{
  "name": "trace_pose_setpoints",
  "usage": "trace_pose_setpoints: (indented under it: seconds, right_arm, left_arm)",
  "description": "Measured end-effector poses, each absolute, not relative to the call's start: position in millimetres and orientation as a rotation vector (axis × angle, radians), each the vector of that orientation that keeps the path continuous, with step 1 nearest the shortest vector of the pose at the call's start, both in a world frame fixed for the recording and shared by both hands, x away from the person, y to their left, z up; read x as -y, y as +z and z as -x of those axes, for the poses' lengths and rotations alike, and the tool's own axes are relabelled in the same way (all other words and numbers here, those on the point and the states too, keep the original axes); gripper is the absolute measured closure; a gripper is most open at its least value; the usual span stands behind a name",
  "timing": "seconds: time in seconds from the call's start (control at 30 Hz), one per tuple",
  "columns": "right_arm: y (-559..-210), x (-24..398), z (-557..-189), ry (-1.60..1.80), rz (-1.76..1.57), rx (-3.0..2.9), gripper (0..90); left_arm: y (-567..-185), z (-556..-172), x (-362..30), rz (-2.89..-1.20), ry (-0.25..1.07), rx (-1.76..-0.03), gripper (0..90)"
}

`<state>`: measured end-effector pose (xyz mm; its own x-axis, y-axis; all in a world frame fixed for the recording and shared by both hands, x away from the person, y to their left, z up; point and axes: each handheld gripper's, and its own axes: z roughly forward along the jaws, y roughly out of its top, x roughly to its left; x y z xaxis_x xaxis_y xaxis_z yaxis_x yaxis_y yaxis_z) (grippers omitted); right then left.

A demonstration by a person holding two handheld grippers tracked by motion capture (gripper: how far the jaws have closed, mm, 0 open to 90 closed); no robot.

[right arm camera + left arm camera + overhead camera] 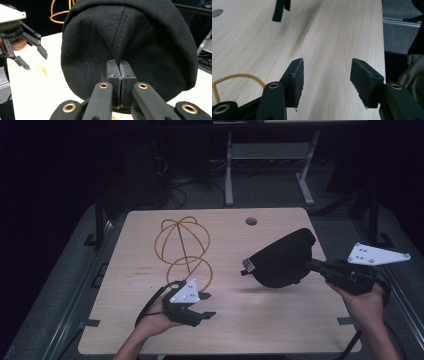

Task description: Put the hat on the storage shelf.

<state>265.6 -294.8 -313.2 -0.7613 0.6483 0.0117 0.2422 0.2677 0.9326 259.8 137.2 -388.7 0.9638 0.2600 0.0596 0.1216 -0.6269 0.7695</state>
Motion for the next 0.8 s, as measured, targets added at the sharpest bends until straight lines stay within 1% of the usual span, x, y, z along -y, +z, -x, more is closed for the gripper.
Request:
trace_pose_setpoints:
  seconds: [0.3,0.37,0.7,0.8]
  right_arm:
    - [-293,275,-273,1.495,-0.739,-2.189,88.5]
    - [-285,265,-277,1.496,-0.701,-2.201,88.5]
    - [-266,238,-288,1.516,-0.627,-2.236,88.5]
    - [-255,222,-294,1.519,-0.581,-2.256,88.4]
  left_arm:
    - [-395,-257,-139,-2.263,0.218,-0.26,44.3]
    - [-396,-256,-139,-2.259,0.216,-0.257,44.3]
    - [-399,-254,-137,-2.267,0.215,-0.248,43.9]
    - [-400,-254,-137,-2.27,0.21,-0.246,43.9]
